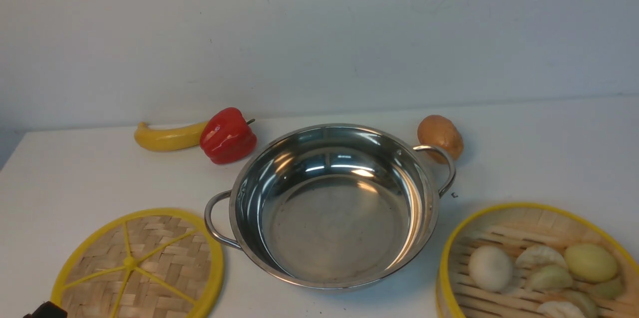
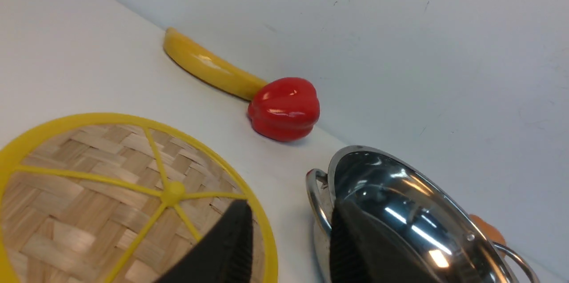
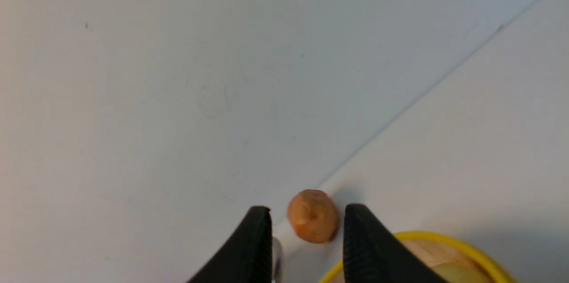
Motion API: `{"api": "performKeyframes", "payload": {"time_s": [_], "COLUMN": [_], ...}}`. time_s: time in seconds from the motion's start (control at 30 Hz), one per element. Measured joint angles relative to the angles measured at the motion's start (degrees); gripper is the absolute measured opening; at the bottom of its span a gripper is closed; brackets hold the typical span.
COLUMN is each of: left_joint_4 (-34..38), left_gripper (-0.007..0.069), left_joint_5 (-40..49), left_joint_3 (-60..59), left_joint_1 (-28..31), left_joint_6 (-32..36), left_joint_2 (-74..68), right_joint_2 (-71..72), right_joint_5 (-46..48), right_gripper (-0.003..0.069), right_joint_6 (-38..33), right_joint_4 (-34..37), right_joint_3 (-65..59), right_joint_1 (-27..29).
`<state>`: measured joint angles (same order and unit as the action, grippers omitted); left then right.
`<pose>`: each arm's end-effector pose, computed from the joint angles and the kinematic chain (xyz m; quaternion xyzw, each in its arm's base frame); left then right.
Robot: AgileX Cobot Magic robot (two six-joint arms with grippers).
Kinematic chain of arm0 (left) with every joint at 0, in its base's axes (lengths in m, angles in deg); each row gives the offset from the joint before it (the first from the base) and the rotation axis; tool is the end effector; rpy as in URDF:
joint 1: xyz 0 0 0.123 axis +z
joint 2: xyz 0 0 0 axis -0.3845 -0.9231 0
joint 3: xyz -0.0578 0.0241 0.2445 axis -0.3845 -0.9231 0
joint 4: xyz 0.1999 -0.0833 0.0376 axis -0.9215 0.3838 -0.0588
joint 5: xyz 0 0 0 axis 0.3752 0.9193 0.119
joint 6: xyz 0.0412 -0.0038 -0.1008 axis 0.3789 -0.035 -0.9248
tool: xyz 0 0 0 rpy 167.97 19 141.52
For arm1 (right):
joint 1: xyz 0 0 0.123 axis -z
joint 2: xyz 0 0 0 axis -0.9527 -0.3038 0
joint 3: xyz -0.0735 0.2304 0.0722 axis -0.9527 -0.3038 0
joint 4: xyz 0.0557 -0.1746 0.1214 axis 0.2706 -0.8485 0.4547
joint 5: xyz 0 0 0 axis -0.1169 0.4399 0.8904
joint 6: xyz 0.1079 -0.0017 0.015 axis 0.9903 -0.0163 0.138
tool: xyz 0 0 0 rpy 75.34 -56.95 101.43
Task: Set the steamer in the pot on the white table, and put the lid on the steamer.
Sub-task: 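Reach for and grasp the rim of the bamboo steamer holding the buns with the right gripper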
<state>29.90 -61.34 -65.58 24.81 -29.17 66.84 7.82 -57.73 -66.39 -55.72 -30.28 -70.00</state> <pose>0.0747 -0.0051 0.1939 -0.2361 0.6998 -0.2375 0.6309 0.0745 0.0095 0.1931 0.2904 0.6814 0.3088 0.5966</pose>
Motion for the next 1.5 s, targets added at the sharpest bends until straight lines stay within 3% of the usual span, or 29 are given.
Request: {"api": "performKeyframes", "payload": {"time_s": [0.4, 0.57, 0.6, 0.7, 0.93, 1.03, 1.2, 1.27, 1.33, 1.5], "left_joint_4": [6.53, 9.78, 9.64, 6.58, -9.03, -16.77, -20.16, -20.45, -20.45, -20.07], "left_gripper": [0.0241, 0.0241, 0.0241, 0.0241, 0.0207, 0.019, 0.0185, 0.0185, 0.0186, 0.0211], "left_joint_5": [-12.05, -21.02, -25.95, -29.32, -10.7, 1.9, 23.42, 34.56, 38.85, 44.98], "left_joint_3": [0.0, 0.0, 0.0, 0.92, 14.82, 23.39, 34.94, 40.31, 42.59, 43.71], "left_joint_1": [0.0, 0.0, 0.0, 0.02, 0.02, 0.02, 0.02, 0.02, 0.02, 0.02], "left_joint_6": [-2.44, -5.39, -6.23, -6.23, -5.72, -5.43, -4.22, -0.12, 3.4, 11.46], "left_joint_2": [0.0, 0.0, 0.04, 0.04, -8.66, -18.54, -33.25, -42.09, -47.29, -56.73], "right_joint_2": [-0.05, -0.05, 0.0, -0.05, -11.74, -22.33, -37.57, -44.79, -50.17, -60.92], "right_joint_5": [-4.37, -18.69, -25.6, -28.48, -7.85, 10.41, 32.6, 42.87, 50.61, 57.53], "right_gripper": [0.0243, 0.0243, 0.0243, 0.0243, 0.0243, 0.0243, 0.0243, 0.0243, 0.0243, 0.0243], "right_joint_6": [2.16, 7.36, 8.73, 8.94, 8.68, 8.22, 2.56, -1.88, -5.6, -12.86], "right_joint_4": [2.65, 6.94, 7.0, 2.89, -28.97, -36.94, -38.01, -36.88, -35.35, -29.21], "right_joint_3": [0.0, -0.11, -0.11, 2.27, 25.26, 36.67, 48.67, 52.05, 53.31, 52.95], "right_joint_1": [0.0, 0.0, 0.0, 0.0, 0.0, 0.0, 0.0, 0.0, 0.0, 0.0]}}
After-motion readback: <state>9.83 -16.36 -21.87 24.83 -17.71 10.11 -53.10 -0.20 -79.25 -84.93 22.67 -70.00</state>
